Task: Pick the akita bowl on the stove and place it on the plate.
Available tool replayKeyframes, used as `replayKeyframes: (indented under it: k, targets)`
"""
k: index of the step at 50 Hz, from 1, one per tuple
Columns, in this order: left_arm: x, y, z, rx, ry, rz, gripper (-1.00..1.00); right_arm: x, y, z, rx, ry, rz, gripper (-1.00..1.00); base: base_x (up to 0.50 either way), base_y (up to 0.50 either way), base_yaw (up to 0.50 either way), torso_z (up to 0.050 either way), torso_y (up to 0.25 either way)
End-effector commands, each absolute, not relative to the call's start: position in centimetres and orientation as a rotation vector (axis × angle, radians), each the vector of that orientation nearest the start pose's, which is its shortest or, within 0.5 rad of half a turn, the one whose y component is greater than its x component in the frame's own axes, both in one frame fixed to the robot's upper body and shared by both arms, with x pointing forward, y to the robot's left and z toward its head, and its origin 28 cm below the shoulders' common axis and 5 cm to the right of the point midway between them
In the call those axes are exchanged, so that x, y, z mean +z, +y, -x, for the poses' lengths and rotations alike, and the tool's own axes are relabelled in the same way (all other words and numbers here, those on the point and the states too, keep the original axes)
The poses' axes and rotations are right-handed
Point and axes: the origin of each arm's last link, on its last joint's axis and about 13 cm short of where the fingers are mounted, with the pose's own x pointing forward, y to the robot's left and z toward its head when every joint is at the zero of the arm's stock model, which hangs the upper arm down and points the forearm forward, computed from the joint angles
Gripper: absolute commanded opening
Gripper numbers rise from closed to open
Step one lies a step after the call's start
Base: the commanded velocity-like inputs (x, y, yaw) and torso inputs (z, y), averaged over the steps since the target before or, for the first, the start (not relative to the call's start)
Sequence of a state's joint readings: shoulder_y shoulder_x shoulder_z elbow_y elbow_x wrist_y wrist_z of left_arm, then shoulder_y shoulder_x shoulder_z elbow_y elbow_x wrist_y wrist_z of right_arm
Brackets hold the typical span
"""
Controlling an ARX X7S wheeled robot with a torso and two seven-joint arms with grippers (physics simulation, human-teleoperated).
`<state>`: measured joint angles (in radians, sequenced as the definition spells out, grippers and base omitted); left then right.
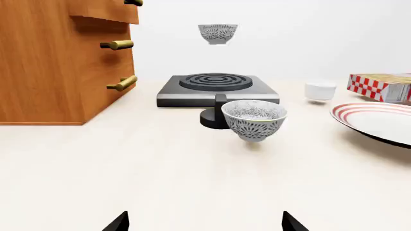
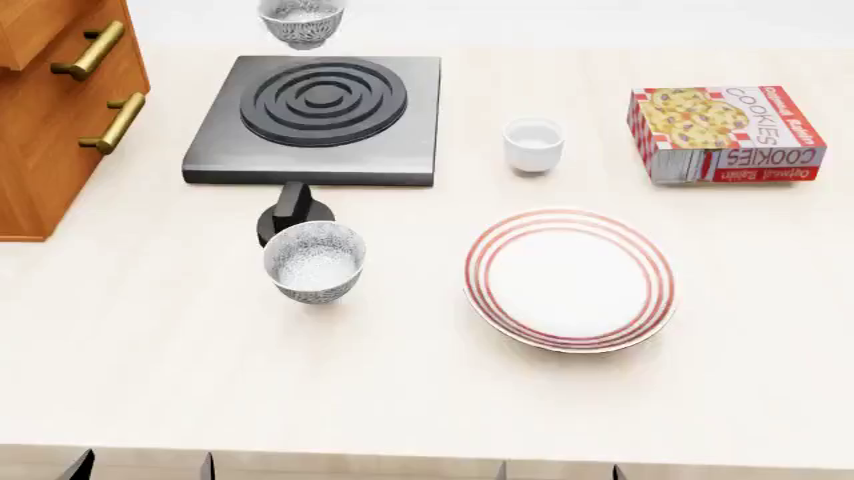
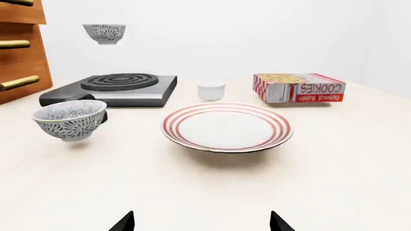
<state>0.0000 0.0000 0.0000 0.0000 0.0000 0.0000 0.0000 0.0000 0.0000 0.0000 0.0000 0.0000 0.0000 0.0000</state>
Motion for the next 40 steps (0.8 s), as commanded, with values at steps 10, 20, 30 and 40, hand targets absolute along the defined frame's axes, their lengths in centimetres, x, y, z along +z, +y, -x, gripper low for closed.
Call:
replayKeyframes:
  k: [10,20,30,40]
  targets:
    - [1.2,20.6,-21.4,0.02,0.005,-0.005,1.0,1.3,-9.6,-21.2,0.001,0.002,-0.007,1.0,0.0,0.0,0.0,0.0,0.0]
    - [1.0,20.6,-21.4,0.038,0.007,-0.022,1.0,1.2,-9.6,-21.1,0.003,0.0,-0.009,1.0,0.0,0.0,0.0,0.0,0.0]
    - [1.1,20.6,-21.4,0.04,0.008,-0.011,1.0,2.1,-9.2,-21.6,0.074,0.003,-0.007,1.0,0.0,0.0,0.0,0.0,0.0]
    - [0.9,20.6,-21.5,0.042,0.007,-0.009,1.0,14.6,-6.6,-27.9,0.097,-0.28,-0.013,1.0,0.0,0.0,0.0,0.0,0.0]
